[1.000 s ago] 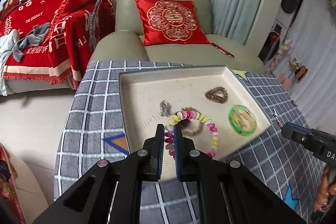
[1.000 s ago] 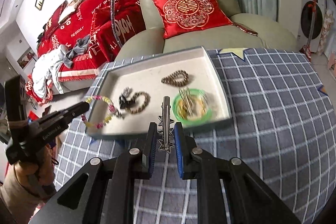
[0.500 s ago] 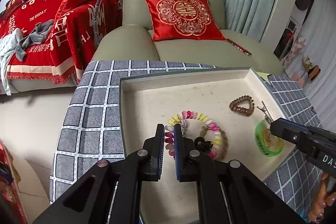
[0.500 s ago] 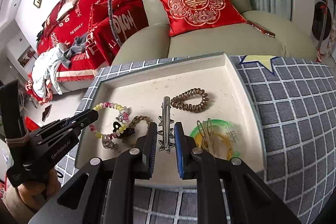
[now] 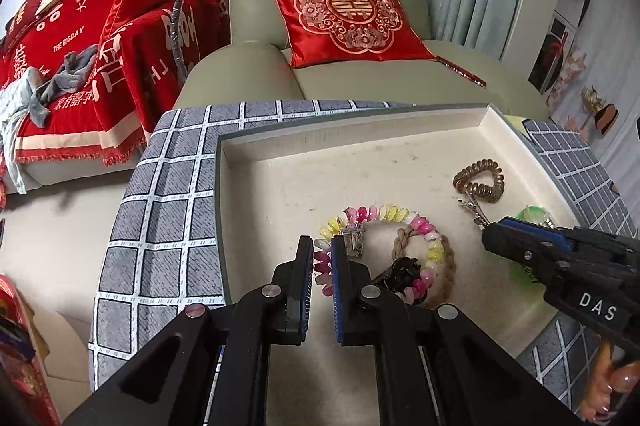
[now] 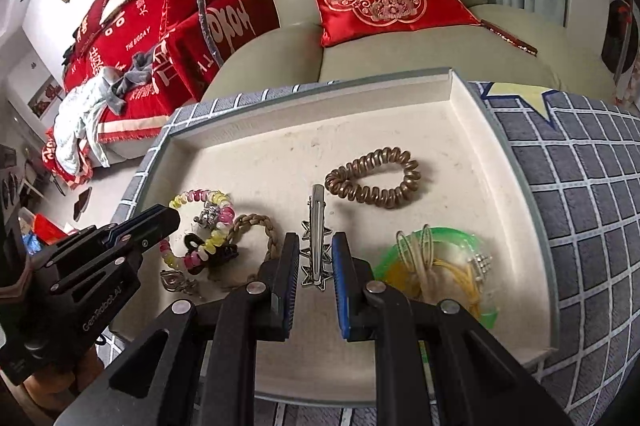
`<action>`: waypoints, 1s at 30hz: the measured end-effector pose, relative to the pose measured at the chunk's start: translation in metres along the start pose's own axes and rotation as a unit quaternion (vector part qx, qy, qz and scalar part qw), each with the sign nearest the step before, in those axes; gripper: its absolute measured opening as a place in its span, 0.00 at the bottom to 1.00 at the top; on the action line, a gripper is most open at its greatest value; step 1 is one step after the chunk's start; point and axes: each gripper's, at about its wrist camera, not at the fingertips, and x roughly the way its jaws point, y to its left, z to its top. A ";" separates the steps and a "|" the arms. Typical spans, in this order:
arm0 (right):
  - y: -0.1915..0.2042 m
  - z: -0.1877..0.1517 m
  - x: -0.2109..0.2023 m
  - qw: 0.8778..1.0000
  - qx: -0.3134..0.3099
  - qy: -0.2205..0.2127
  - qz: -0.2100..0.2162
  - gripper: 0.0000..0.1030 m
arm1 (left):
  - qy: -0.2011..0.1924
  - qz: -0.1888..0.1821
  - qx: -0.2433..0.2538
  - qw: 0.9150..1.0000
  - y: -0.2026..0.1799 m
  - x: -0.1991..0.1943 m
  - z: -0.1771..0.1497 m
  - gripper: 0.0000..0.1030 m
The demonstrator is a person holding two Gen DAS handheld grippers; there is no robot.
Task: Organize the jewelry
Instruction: 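Carry the spiked clip and beaded bracelet into the white tray with both tools, then open the right tool then the left tool to release the items in the tray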
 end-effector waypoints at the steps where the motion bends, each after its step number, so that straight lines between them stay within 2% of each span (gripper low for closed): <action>1: 0.000 0.000 0.002 1.000 -0.001 0.002 -0.001 0.17 | 0.001 0.002 0.003 1.000 -0.001 0.001 -0.001 0.23; 8: -0.003 -0.003 0.011 1.000 0.000 0.010 -0.002 0.17 | 0.008 0.008 0.015 1.000 -0.008 0.008 -0.003 0.23; 12: -0.001 -0.003 0.012 1.000 -0.008 0.012 -0.007 0.18 | 0.010 0.025 0.024 0.999 -0.011 0.010 -0.005 0.23; 18: -0.007 -0.003 0.011 1.000 0.012 0.016 0.010 0.19 | 0.003 0.033 0.030 0.999 -0.013 0.006 -0.005 0.23; 19: -0.008 -0.003 0.010 1.000 0.013 0.015 0.012 0.26 | 0.001 0.032 0.031 0.999 -0.014 0.005 -0.005 0.23; 20: -0.008 -0.002 0.007 1.000 0.014 0.011 0.016 0.41 | -0.002 0.031 0.033 0.999 -0.014 0.003 -0.005 0.23; 22: -0.008 -0.001 0.002 1.000 0.017 0.001 0.025 0.59 | -0.005 0.031 0.036 0.999 -0.015 0.001 -0.005 0.23; 30: -0.006 0.002 -0.029 0.998 0.040 -0.036 0.038 0.59 | -0.024 0.046 0.038 0.998 -0.019 -0.008 -0.003 0.23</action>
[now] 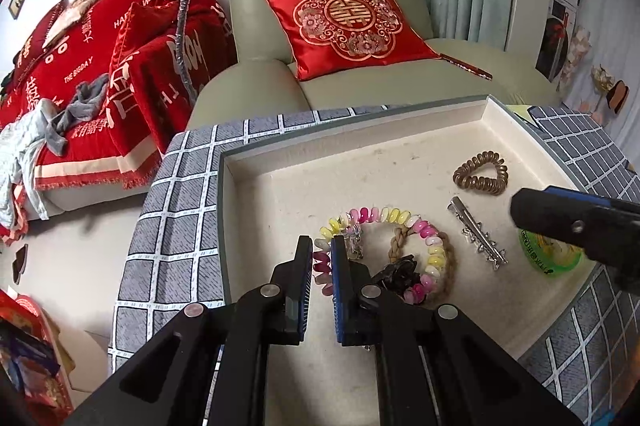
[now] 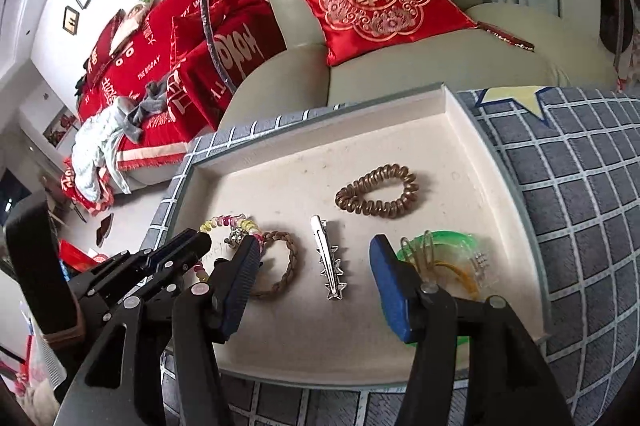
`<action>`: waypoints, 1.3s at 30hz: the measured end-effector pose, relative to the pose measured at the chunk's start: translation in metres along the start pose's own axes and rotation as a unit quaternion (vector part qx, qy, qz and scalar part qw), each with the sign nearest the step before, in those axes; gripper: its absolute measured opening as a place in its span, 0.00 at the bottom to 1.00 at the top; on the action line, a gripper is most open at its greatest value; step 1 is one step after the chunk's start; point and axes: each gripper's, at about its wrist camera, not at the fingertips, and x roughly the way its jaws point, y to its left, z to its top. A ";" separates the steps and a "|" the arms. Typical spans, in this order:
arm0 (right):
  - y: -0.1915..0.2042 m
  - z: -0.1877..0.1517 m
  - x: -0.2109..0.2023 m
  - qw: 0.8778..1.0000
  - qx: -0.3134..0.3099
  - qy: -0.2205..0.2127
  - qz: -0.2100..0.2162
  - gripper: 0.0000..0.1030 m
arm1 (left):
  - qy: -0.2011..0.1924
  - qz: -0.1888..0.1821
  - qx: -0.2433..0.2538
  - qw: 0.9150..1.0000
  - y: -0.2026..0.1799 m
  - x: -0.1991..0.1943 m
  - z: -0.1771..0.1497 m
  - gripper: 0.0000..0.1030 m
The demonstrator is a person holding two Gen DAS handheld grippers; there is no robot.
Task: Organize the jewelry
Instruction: 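Open the right tool then the left tool to release the items in the tray, then withdraw both tools from the tray back over the table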
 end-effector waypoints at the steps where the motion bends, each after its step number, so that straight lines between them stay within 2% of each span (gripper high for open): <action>1: 0.000 0.000 -0.002 1.000 0.000 -0.002 -0.002 0.59 | 0.000 0.002 0.001 1.000 0.000 0.000 0.000 0.23; 14: -0.021 -0.002 -0.021 1.000 0.019 -0.008 -0.018 0.60 | 0.005 0.009 0.008 1.000 -0.005 0.002 0.004 0.23; 26: -0.032 -0.006 -0.028 0.999 0.026 -0.011 -0.025 0.60 | -0.015 -0.012 -0.005 1.000 -0.004 -0.005 0.008 0.23; 27: -0.032 -0.006 -0.028 0.999 0.025 -0.011 -0.026 0.60 | -0.015 -0.014 -0.005 1.000 -0.004 -0.006 0.009 0.33; 28: -0.033 -0.006 -0.028 0.999 0.024 -0.010 -0.027 0.60 | -0.016 -0.014 -0.004 1.000 -0.004 -0.007 0.009 0.55; 29: -0.033 -0.007 -0.028 0.999 0.023 -0.010 -0.028 0.60 | -0.018 -0.009 -0.004 1.000 -0.004 -0.008 0.009 1.00; 31: -0.032 -0.008 -0.029 0.999 0.018 -0.009 -0.032 0.60 | -0.045 0.009 -0.009 0.999 -0.001 -0.016 0.009 1.00; 37: -0.031 -0.009 -0.030 0.999 0.011 -0.009 -0.043 0.60 | -0.043 0.014 -0.012 0.999 0.004 -0.019 0.008 1.00; 39: -0.028 -0.011 -0.031 0.998 -0.003 -0.011 -0.058 0.66 | -0.043 0.022 -0.009 0.999 0.005 -0.022 0.004 1.00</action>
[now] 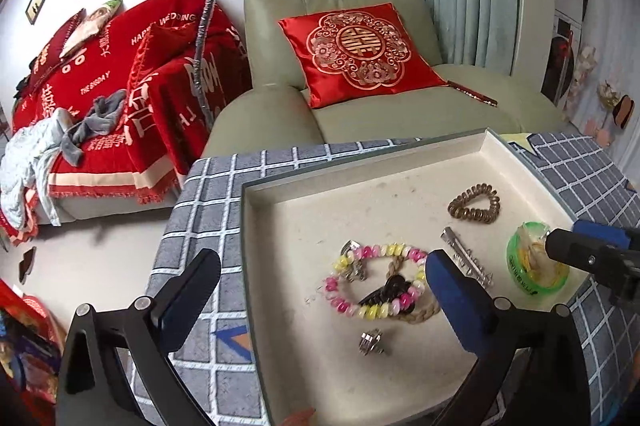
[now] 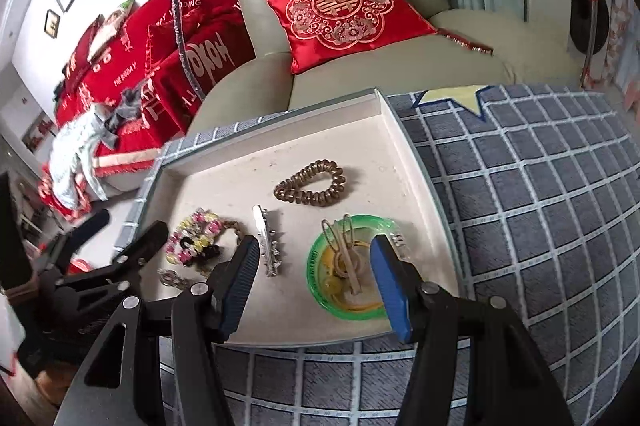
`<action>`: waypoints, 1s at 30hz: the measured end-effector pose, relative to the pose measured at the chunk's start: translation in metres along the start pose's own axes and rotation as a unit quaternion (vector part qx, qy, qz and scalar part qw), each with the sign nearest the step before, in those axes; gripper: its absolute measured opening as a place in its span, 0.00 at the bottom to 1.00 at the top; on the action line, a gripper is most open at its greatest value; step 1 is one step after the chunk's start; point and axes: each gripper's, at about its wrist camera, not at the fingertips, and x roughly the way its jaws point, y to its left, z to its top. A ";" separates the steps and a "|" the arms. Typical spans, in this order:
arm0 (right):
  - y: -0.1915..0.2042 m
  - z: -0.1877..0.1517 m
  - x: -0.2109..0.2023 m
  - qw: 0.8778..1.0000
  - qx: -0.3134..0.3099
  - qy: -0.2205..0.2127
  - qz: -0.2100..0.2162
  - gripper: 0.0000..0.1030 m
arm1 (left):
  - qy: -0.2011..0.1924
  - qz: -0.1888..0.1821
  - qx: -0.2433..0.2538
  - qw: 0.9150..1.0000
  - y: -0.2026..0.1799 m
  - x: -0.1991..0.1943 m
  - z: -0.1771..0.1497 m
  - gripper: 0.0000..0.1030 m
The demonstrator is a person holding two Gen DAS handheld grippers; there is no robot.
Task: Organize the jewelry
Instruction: 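Withdraw both tools from the tray back over the table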
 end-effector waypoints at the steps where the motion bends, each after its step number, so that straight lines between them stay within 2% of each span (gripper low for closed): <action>1: 0.002 -0.001 -0.001 1.000 -0.008 -0.001 -0.007 0.83 | 0.000 0.003 0.001 1.000 0.000 -0.003 -0.002 1.00; 2: 0.004 -0.003 -0.002 1.000 -0.016 -0.004 -0.012 0.95 | 0.000 0.005 0.002 1.000 0.001 -0.005 -0.004 1.00; 3: 0.006 -0.005 -0.004 1.000 -0.021 -0.011 -0.016 1.00 | 0.001 0.006 0.001 1.000 0.001 -0.009 -0.007 1.00; 9: 0.009 -0.020 -0.018 0.999 -0.023 -0.039 -0.010 1.00 | 0.005 0.015 -0.010 1.000 0.004 -0.031 -0.023 1.00; 17: 0.014 -0.049 -0.035 0.998 -0.055 -0.019 -0.037 1.00 | 0.002 0.016 -0.036 0.999 0.004 -0.066 -0.049 1.00; 24: 0.018 -0.078 -0.054 0.993 -0.085 -0.046 -0.063 1.00 | -0.011 0.028 -0.058 0.998 -0.004 -0.089 -0.074 1.00; 30: 0.018 -0.091 -0.071 0.991 -0.090 -0.073 -0.067 1.00 | -0.017 0.034 -0.063 0.997 -0.010 -0.098 -0.085 1.00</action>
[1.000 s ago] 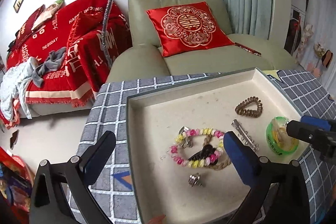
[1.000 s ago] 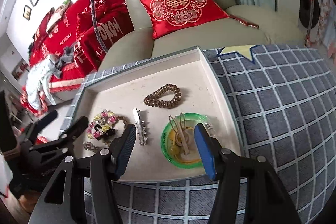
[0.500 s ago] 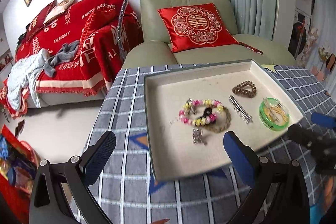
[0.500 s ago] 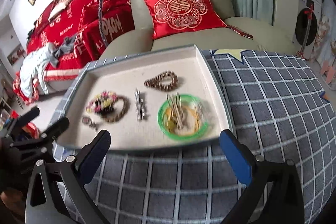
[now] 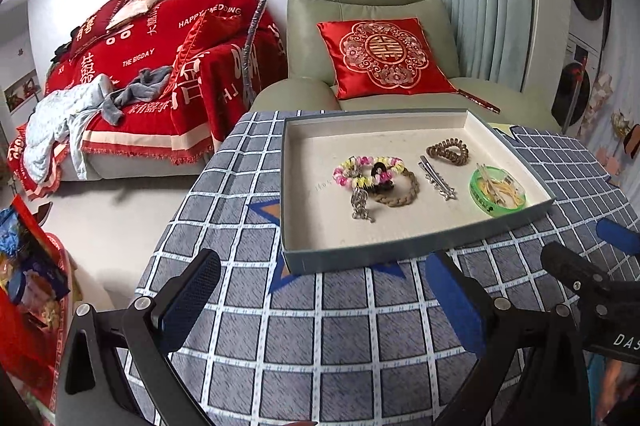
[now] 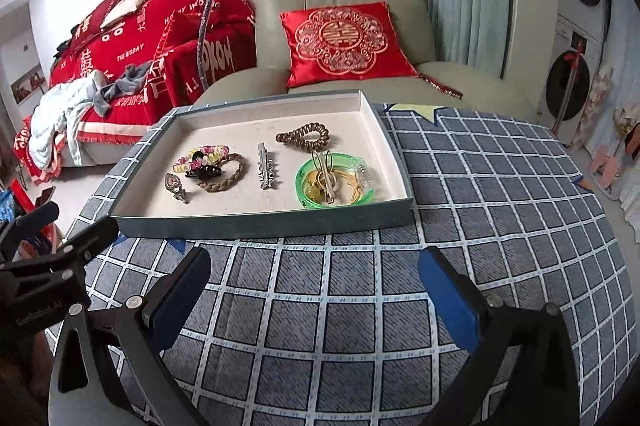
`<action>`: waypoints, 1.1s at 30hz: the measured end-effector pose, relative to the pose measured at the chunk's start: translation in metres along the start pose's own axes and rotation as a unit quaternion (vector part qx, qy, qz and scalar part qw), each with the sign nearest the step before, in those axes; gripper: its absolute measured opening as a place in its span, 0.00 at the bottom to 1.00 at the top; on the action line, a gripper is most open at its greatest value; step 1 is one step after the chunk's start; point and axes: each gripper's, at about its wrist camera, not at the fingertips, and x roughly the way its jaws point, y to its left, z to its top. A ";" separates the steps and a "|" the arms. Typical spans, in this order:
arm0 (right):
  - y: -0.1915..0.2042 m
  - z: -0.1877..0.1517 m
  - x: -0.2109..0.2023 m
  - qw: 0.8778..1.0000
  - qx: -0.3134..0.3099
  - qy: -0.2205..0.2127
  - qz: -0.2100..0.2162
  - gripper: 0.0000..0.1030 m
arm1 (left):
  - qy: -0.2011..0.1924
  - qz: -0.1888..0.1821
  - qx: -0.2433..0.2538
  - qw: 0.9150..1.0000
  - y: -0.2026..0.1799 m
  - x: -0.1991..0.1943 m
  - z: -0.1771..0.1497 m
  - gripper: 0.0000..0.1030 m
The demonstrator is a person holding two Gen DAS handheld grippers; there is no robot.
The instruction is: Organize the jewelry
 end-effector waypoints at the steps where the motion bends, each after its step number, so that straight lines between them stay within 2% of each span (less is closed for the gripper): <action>1: 0.001 0.000 -0.002 1.000 -0.002 -0.002 -0.002 1.00 | -0.001 0.001 0.001 1.000 -0.001 -0.001 -0.001 1.00; 33: 0.010 0.003 -0.008 1.000 -0.004 -0.006 0.003 1.00 | 0.000 0.010 -0.006 1.000 0.000 -0.010 -0.005 1.00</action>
